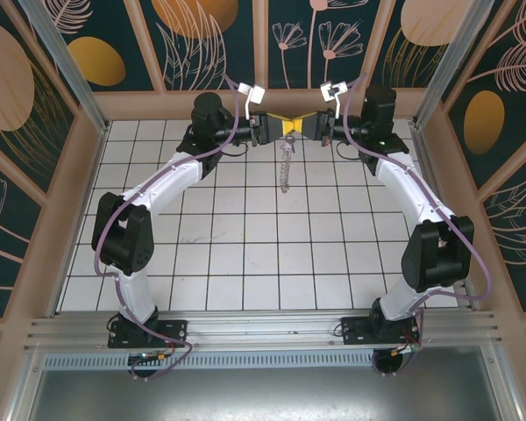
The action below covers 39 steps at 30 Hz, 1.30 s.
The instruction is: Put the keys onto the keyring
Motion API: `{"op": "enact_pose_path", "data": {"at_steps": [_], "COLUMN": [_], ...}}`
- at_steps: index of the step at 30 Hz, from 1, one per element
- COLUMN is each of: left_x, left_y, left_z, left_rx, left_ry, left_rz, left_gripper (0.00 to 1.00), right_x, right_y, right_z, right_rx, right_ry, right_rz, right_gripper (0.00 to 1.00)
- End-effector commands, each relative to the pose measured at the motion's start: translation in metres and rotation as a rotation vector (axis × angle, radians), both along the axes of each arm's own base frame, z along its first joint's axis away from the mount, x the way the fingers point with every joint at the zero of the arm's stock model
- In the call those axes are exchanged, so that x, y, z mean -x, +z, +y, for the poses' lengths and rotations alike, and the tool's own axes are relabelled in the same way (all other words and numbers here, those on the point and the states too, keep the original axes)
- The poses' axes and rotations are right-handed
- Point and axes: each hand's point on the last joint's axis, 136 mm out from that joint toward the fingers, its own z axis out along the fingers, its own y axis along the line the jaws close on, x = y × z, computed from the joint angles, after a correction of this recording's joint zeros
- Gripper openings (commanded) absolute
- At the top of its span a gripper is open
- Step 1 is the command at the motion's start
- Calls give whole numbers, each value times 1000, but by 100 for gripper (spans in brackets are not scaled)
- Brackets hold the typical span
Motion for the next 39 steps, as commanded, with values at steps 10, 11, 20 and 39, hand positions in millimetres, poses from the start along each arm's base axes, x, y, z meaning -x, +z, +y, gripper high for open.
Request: {"op": "enact_pose_path", "data": {"at_steps": [10, 11, 20, 39], "left_x": [7, 8, 10, 16], "left_y": [11, 10, 12, 19], "left_z": [-1, -1, -1, 4], "left_rx": [44, 46, 86, 164], "left_ry": [-25, -26, -36, -43], "left_rz": [-40, -39, -36, -28], "left_gripper": [21, 21, 21, 17], "right_x": [11, 11, 8, 4], "right_y": [26, 26, 27, 26], "right_z": [1, 1, 1, 0], "right_rx": [-24, -25, -35, -57], "right_ry": [-7, -6, -20, -41], "right_rz": [-87, -84, -79, -61], "right_gripper": [0, 0, 0, 0]}}
